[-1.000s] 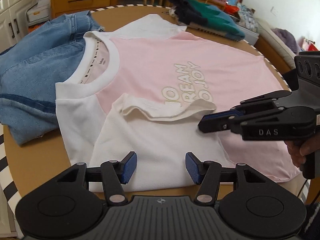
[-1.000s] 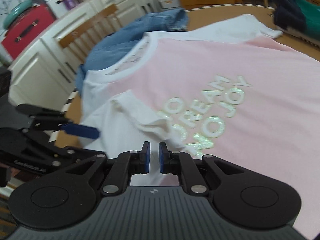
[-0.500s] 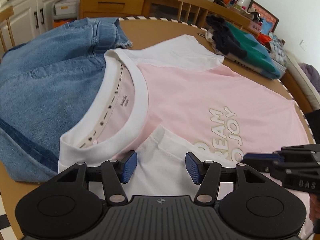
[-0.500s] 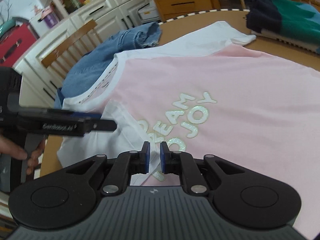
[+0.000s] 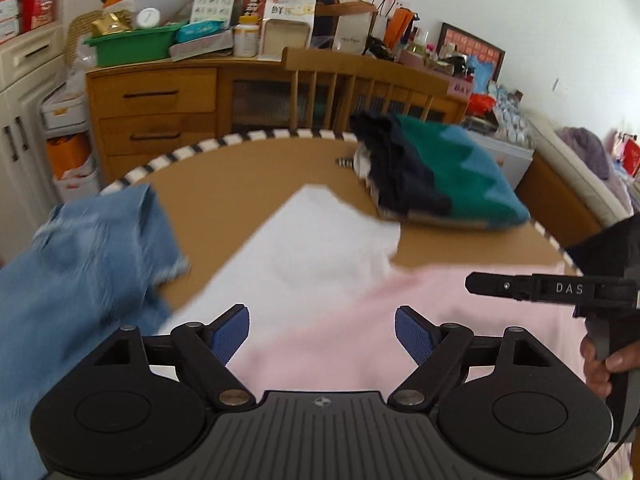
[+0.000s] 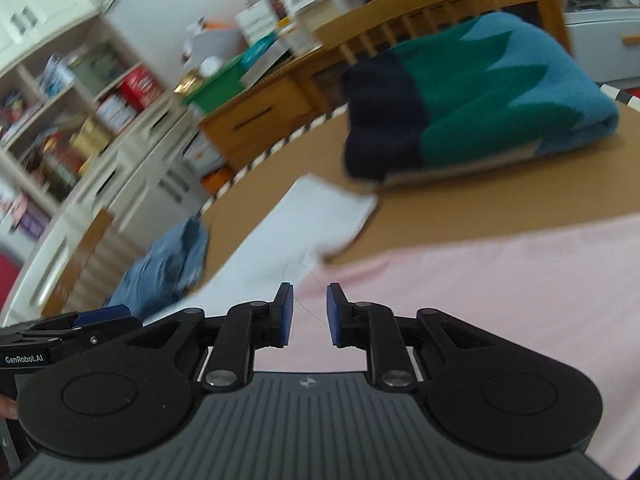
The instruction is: Fold clothes
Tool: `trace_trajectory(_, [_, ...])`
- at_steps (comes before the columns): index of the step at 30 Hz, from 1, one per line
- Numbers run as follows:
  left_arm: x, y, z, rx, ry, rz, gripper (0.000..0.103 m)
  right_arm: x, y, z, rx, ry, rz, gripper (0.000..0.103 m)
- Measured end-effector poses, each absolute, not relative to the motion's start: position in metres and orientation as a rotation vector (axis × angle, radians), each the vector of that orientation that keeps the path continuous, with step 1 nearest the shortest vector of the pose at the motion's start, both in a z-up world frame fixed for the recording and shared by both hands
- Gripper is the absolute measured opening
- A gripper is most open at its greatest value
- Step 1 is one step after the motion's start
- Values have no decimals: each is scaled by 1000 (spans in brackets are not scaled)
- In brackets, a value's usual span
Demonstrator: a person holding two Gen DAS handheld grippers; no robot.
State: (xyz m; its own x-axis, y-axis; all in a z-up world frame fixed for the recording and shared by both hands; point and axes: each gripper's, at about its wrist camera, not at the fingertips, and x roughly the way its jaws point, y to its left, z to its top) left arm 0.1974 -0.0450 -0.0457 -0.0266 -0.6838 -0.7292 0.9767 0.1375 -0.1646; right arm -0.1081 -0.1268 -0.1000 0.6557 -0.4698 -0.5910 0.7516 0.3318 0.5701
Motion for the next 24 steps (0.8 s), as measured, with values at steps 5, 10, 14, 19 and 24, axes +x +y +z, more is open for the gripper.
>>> trace_trajectory(5, [228, -145, -74, 495, 914, -1372, 82, -106, -193, -131, 1105, 303, -858, 33])
trace_trajectory(10, [247, -211, -98, 493, 975, -1406, 82, -91, -219, -157, 1149, 322, -865, 33])
trace_trajectory(14, [252, -250, -111, 551, 993, -1443, 82, -85, -223, -169, 1180, 297, -852, 29])
trace_trajectory(19, [244, -274, -123, 659, 967, -1493, 74, -80, -228, -171, 1155, 315, -852, 18])
trace_trajectory(24, [237, -286, -133, 729, 929, -1530, 51, -78, -232, -172, 1134, 340, -849, 3])
